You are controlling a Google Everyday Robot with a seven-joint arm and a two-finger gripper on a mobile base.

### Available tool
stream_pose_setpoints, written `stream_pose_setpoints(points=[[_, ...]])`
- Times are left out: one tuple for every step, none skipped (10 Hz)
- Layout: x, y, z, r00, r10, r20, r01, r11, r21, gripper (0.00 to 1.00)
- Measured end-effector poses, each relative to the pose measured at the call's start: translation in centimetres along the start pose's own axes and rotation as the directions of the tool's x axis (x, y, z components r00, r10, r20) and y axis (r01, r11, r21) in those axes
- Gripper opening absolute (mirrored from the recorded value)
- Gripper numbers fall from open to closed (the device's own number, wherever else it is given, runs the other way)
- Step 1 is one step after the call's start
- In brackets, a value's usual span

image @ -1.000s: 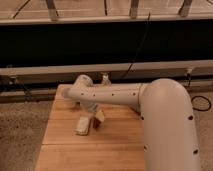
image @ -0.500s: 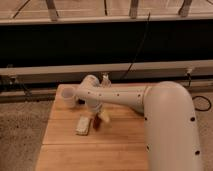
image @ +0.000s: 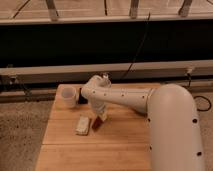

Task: Place the pepper on the white sponge

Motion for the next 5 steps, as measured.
stream_pose_setpoints(points=[[-0.2, 0.0, 0.1, 1.000, -0.007, 0.006, 0.007, 1.000, -0.002, 0.19], [-0.6, -0.2, 0.1, 1.000, -0.018, 0.010, 0.018, 1.000, -0.004, 0.08], [-1.0, -0.4, 0.0, 1.000, -0.028, 0.011, 0.028, 1.000, -0.004, 0.02], [-1.3, -0.6, -0.2, 0.999, -0.035, 0.009, 0.035, 0.999, -0.002, 0.00], [-2.1, -1.2, -1.1, 0.999, -0.046, 0.002, 0.046, 0.999, 0.007, 0.00]])
